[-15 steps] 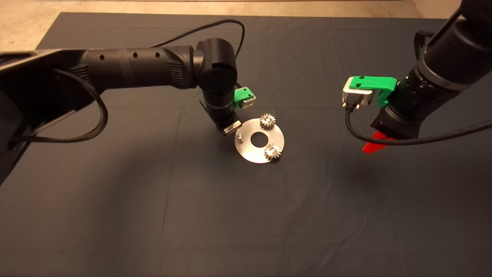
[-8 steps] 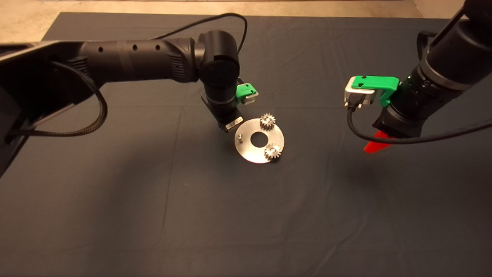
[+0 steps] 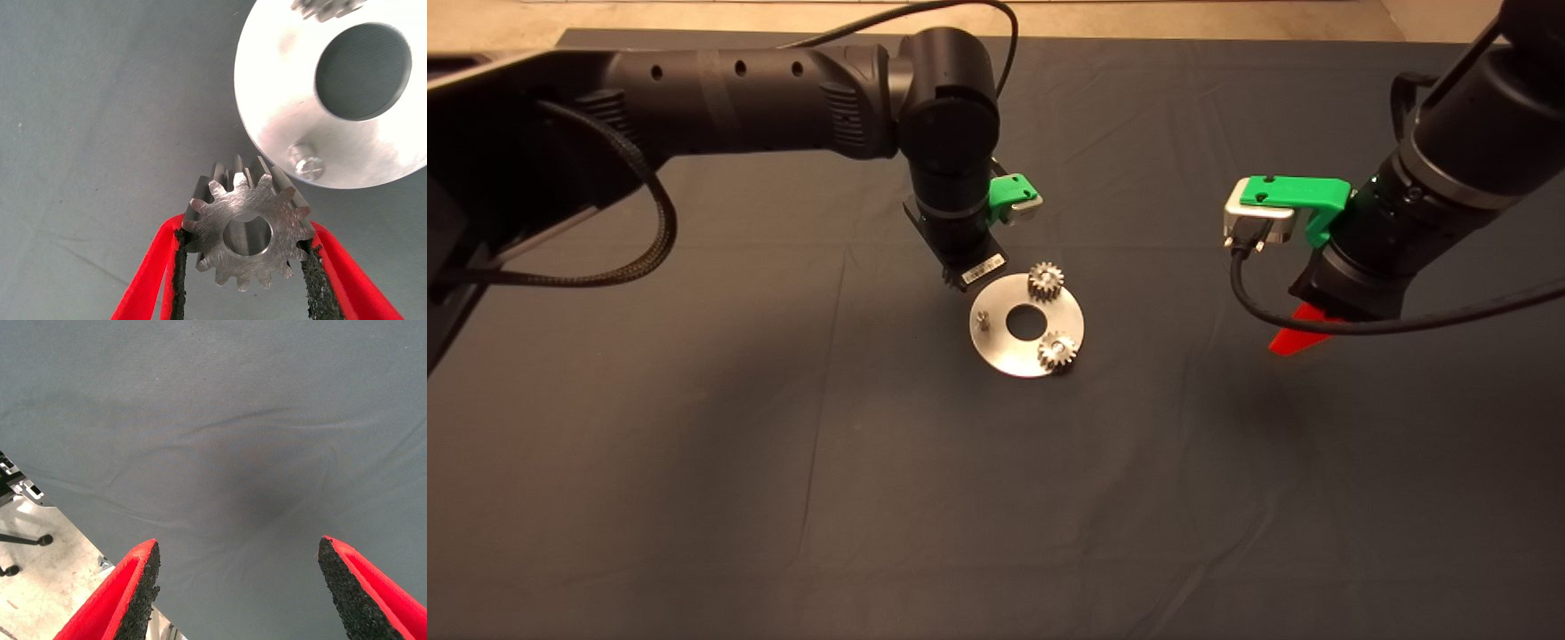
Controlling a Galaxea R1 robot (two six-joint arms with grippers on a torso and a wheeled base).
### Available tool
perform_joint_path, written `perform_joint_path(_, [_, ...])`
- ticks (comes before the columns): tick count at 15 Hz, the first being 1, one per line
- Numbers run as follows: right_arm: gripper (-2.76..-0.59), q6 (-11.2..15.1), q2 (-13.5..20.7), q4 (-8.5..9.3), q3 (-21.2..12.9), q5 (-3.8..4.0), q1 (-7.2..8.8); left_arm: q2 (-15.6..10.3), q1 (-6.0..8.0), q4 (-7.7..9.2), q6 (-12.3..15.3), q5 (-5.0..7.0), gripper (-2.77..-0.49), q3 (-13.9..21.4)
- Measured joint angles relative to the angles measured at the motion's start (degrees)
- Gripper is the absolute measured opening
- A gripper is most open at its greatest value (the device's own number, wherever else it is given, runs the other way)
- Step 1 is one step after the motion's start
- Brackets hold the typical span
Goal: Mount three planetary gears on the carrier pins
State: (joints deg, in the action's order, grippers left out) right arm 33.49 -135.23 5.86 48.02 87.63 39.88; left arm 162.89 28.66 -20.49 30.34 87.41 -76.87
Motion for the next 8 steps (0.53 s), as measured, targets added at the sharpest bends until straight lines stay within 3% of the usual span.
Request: perform_joint_path(8, [-1.6, 0.0, -0.07, 0.0, -0.01, 0.0, 0.02, 3.01, 0.3, 1.18, 0.79, 0.03, -2.28, 0.52])
